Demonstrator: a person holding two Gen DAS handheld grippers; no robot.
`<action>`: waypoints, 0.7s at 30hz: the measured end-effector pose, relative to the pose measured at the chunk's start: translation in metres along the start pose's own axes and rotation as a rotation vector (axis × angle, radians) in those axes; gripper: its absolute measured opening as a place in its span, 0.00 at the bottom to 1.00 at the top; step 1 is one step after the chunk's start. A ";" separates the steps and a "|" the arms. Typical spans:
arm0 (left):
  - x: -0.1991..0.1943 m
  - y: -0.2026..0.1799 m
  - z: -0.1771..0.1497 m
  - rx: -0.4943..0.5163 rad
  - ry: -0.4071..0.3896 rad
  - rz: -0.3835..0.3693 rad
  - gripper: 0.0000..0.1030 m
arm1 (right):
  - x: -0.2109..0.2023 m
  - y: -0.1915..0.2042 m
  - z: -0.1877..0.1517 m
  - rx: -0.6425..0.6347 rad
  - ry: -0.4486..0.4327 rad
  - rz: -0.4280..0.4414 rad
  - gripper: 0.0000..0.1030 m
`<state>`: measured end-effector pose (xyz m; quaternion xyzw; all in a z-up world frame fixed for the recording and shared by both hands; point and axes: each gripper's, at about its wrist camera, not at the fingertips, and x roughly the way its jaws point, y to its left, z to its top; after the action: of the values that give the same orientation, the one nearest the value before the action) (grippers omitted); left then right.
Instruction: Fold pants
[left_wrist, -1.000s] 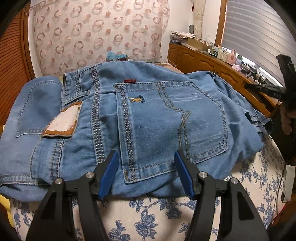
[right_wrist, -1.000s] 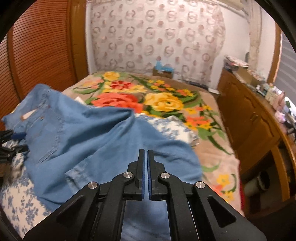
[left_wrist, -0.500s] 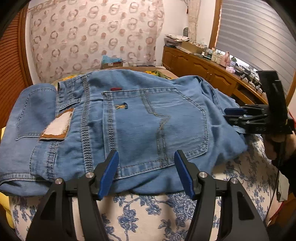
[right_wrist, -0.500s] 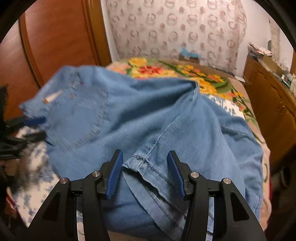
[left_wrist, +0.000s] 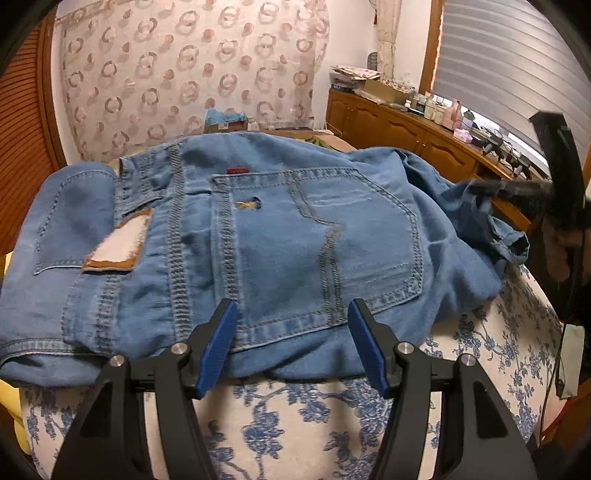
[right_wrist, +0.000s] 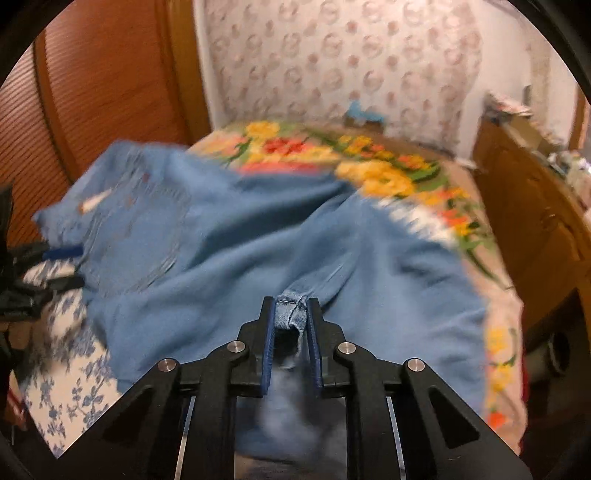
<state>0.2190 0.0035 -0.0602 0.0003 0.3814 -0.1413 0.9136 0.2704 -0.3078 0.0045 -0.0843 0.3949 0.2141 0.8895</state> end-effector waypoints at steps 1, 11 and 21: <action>-0.002 0.003 0.000 -0.004 -0.003 0.006 0.60 | -0.006 -0.011 0.006 0.015 -0.018 -0.019 0.13; -0.018 0.036 -0.003 -0.054 -0.029 0.072 0.60 | -0.005 -0.117 0.050 0.078 -0.047 -0.347 0.13; -0.034 0.051 -0.024 -0.095 -0.041 0.111 0.60 | -0.008 -0.132 0.044 0.177 -0.055 -0.378 0.43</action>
<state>0.1928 0.0636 -0.0585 -0.0249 0.3684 -0.0720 0.9265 0.3540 -0.4147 0.0374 -0.0725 0.3646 0.0100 0.9283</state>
